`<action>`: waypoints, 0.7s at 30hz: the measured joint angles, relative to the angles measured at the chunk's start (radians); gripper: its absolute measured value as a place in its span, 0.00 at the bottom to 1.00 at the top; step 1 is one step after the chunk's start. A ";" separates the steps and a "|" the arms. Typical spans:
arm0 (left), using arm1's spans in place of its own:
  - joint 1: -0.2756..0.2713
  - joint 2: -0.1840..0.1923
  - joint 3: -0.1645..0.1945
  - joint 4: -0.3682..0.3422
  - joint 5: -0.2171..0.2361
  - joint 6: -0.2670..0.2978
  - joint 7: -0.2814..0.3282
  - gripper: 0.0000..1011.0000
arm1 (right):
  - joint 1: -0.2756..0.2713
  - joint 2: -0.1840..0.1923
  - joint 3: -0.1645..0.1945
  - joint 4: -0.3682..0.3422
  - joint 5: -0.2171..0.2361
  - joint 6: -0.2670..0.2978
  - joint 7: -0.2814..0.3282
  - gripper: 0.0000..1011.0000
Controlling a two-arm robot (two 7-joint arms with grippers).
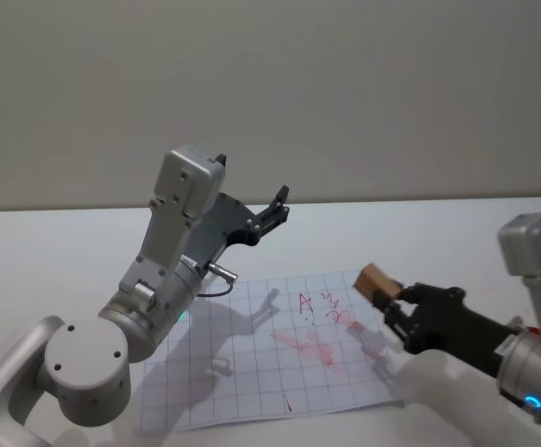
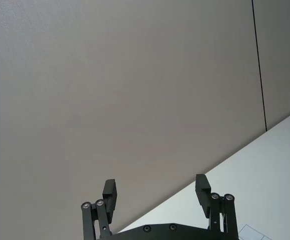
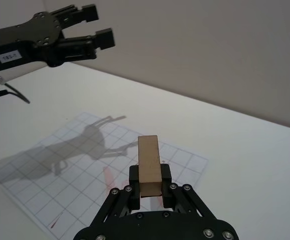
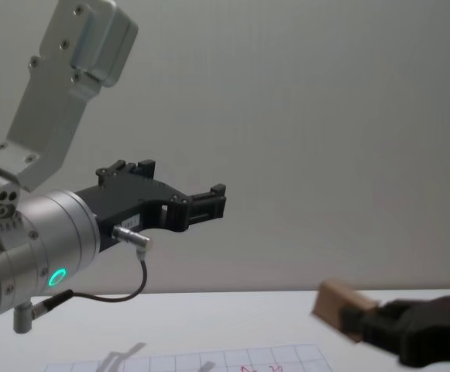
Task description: Use the one hand to pick up the stamp and affix it onto the A4 paper.
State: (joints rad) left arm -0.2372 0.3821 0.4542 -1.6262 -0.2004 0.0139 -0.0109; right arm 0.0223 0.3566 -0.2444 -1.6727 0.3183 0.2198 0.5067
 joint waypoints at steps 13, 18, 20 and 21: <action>0.000 0.000 0.000 0.000 0.000 0.000 0.000 0.99 | 0.081 -0.060 -0.068 0.138 -0.108 0.062 0.142 0.21; 0.000 0.000 0.000 0.000 0.000 0.000 0.000 0.99 | 0.095 -0.068 -0.083 0.168 -0.148 0.078 0.160 0.21; 0.000 0.000 0.000 0.000 0.000 0.000 0.000 0.99 | 0.100 -0.070 -0.088 0.180 -0.164 0.083 0.166 0.21; 0.000 0.000 0.000 0.000 0.000 0.000 0.000 0.99 | 0.101 -0.071 -0.089 0.184 -0.169 0.083 0.168 0.21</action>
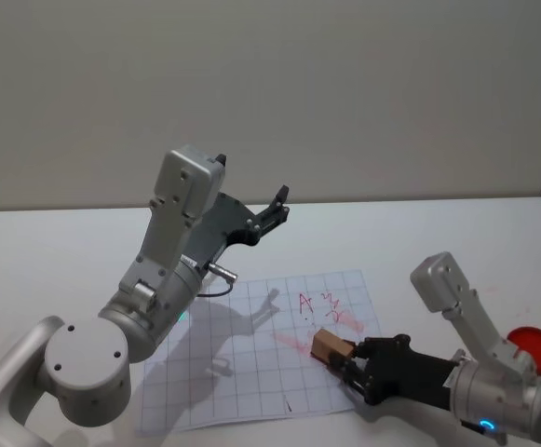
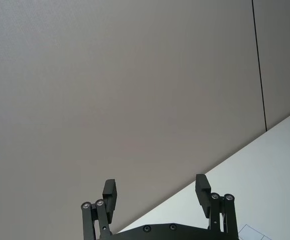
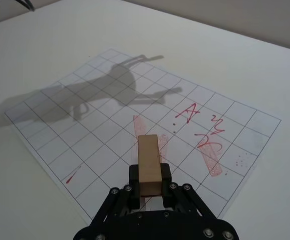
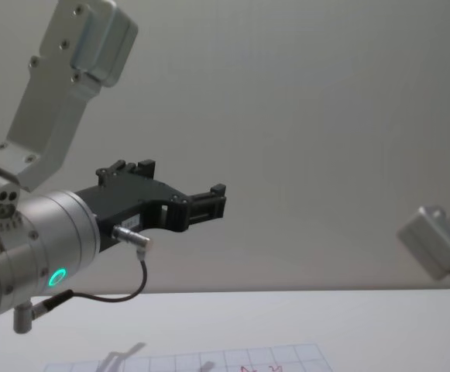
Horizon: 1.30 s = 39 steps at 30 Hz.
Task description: Use the one hand to pick up the stamp and affix it onto the A4 paper.
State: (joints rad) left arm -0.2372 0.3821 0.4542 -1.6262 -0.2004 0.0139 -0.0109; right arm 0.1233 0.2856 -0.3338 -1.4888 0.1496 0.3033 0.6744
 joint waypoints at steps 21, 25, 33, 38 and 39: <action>0.000 0.000 0.000 0.000 0.000 0.000 0.000 0.99 | 0.018 -0.015 -0.022 0.042 -0.011 -0.082 -0.031 0.21; 0.000 0.000 0.000 0.000 0.000 0.000 0.000 0.99 | 0.021 -0.018 -0.015 0.024 0.023 -0.111 -0.063 0.21; 0.000 0.000 0.000 0.000 0.000 0.000 0.000 0.99 | 0.020 -0.006 0.013 -0.027 0.092 -0.149 -0.144 0.21; 0.000 0.000 0.000 0.000 0.000 0.000 0.000 0.99 | 0.009 0.012 0.033 -0.057 0.122 -0.158 -0.194 0.21; 0.000 0.000 0.000 0.000 0.000 0.000 0.000 0.99 | 0.006 0.016 0.037 -0.063 0.128 -0.159 -0.205 0.21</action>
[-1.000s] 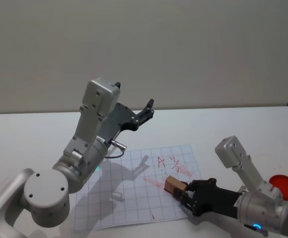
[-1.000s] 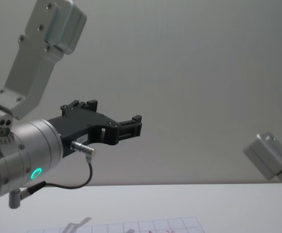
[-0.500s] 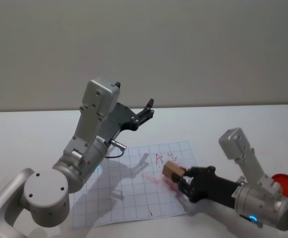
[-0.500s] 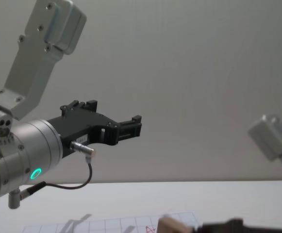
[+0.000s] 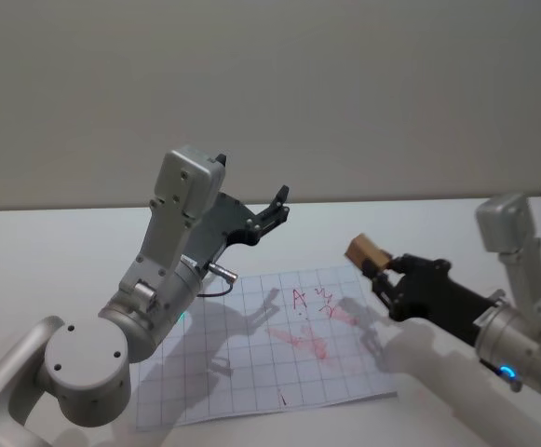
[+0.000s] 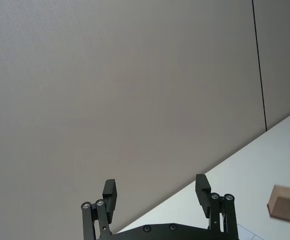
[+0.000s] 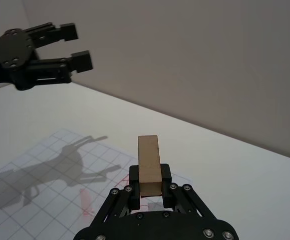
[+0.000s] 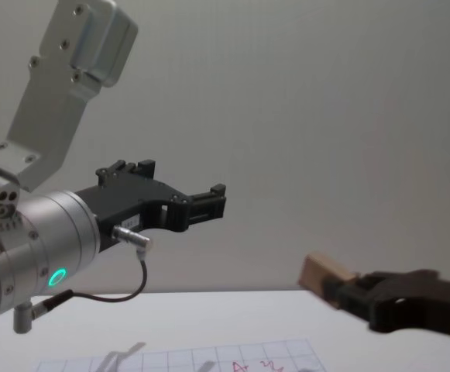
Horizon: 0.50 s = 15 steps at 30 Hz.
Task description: Use the one hand to pick up the stamp and affix it onto the A4 paper.
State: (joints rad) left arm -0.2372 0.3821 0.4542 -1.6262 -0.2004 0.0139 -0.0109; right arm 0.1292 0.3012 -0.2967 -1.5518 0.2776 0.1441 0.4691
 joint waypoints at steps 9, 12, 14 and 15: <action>0.000 0.000 0.000 0.000 0.000 0.000 0.000 0.99 | -0.059 0.064 0.050 -0.072 0.047 0.001 -0.108 0.21; 0.000 0.000 0.000 0.000 0.000 0.000 0.000 0.99 | -0.089 0.092 0.068 -0.098 0.064 0.006 -0.148 0.21; 0.000 0.000 0.000 0.000 0.000 0.000 0.000 0.99 | -0.117 0.116 0.084 -0.120 0.074 0.009 -0.177 0.21; 0.000 0.000 0.000 0.000 0.000 0.000 0.000 0.99 | -0.130 0.126 0.090 -0.126 0.079 0.011 -0.191 0.21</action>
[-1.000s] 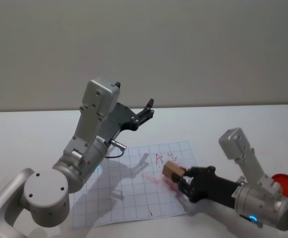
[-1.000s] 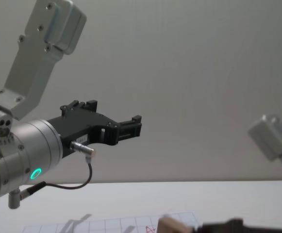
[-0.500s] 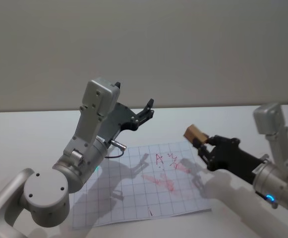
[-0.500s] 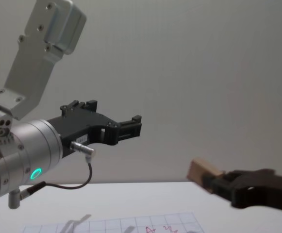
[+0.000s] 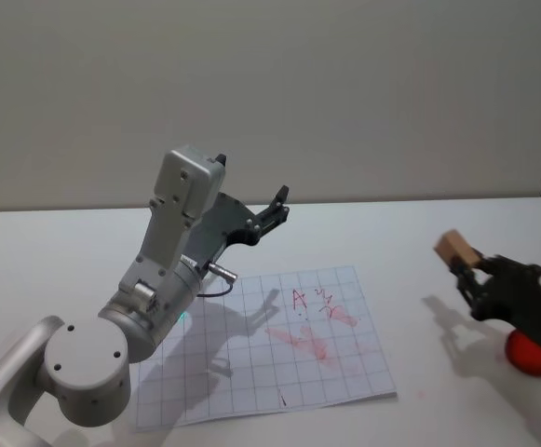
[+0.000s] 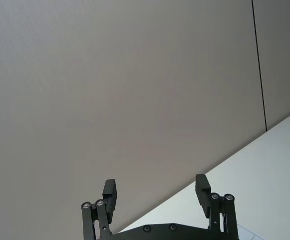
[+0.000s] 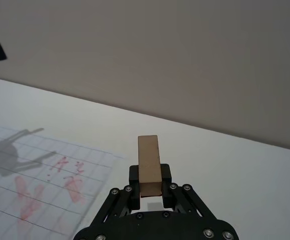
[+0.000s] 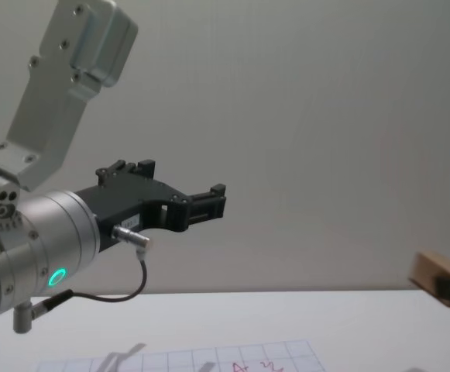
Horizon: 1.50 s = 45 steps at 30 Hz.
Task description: Use the one hand to pick up the stamp and affix it onto the A4 paper.
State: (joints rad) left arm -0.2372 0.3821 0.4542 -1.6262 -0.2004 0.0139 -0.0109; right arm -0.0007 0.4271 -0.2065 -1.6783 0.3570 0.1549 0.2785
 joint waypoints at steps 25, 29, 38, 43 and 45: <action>0.000 0.000 0.000 0.000 0.000 0.000 0.000 0.99 | -0.211 0.160 0.105 -0.112 0.079 0.084 -0.151 0.21; 0.000 0.000 0.000 0.000 0.000 0.000 0.000 0.99 | -0.216 0.165 0.107 -0.114 0.080 0.101 -0.146 0.21; 0.000 0.000 0.000 0.000 0.000 0.000 0.000 0.99 | -0.228 0.172 0.110 -0.117 0.077 0.135 -0.145 0.21; 0.000 0.000 0.000 0.000 0.000 0.000 0.000 0.99 | -0.232 0.174 0.110 -0.117 0.073 0.146 -0.147 0.24; 0.000 0.000 0.000 0.000 0.000 0.000 0.000 0.99 | -0.233 0.175 0.111 -0.117 0.072 0.149 -0.148 0.27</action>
State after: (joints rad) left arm -0.2372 0.3821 0.4542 -1.6262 -0.2004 0.0139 -0.0109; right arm -0.2340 0.6020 -0.0958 -1.7957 0.4294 0.3035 0.1308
